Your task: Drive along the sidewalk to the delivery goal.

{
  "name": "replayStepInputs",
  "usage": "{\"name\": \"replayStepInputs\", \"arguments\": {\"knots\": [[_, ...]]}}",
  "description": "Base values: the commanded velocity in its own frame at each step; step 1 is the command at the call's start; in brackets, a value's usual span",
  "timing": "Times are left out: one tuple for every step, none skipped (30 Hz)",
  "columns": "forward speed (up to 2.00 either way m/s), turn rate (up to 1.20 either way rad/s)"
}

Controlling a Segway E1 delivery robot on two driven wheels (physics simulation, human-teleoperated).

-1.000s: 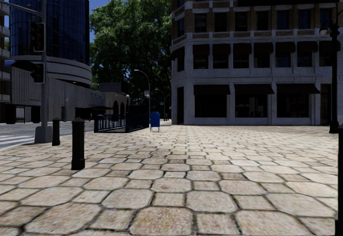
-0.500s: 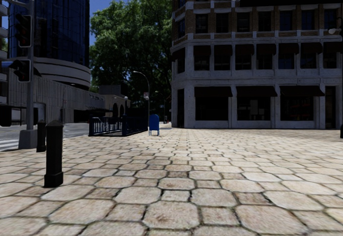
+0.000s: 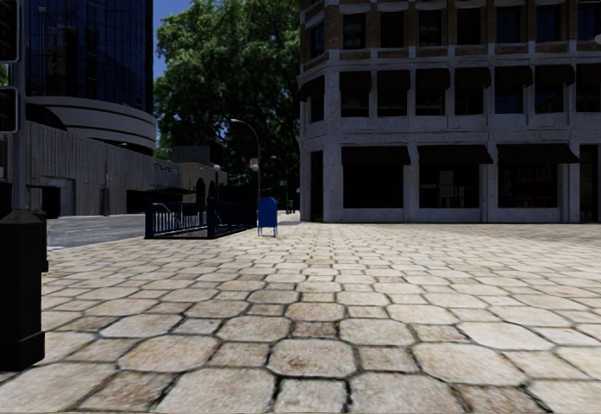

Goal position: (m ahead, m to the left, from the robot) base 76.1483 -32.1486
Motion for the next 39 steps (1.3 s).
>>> {"name": "replayStepInputs", "arguments": {"knots": [[1.35, 0.00], [1.35, 0.00], [1.36, 0.00], [1.36, 0.00], [1.36, 0.00], [1.36, 0.00], [1.37, 0.00], [1.37, 0.00], [1.37, 0.00], [1.37, 0.00], [1.37, 0.00], [1.37, 0.00], [1.37, 0.00], [1.37, 0.00], [1.37, 0.00], [1.37, 0.00], [1.37, 0.00], [1.37, 0.00], [1.37, 0.00], [1.37, 0.00], [1.37, 0.00], [1.37, 0.00], [1.37, 0.00], [1.37, 0.00], [1.37, 0.00], [1.37, 0.00], [1.37, 0.00], [1.37, 0.00], [1.37, 0.00], [1.37, 0.00], [1.37, 0.00], [1.37, 0.00], [1.37, 0.00], [1.37, 0.00], [1.37, 0.00], [1.37, 0.00], [1.37, 0.00], [1.37, 0.00], [1.37, 0.00]]}}
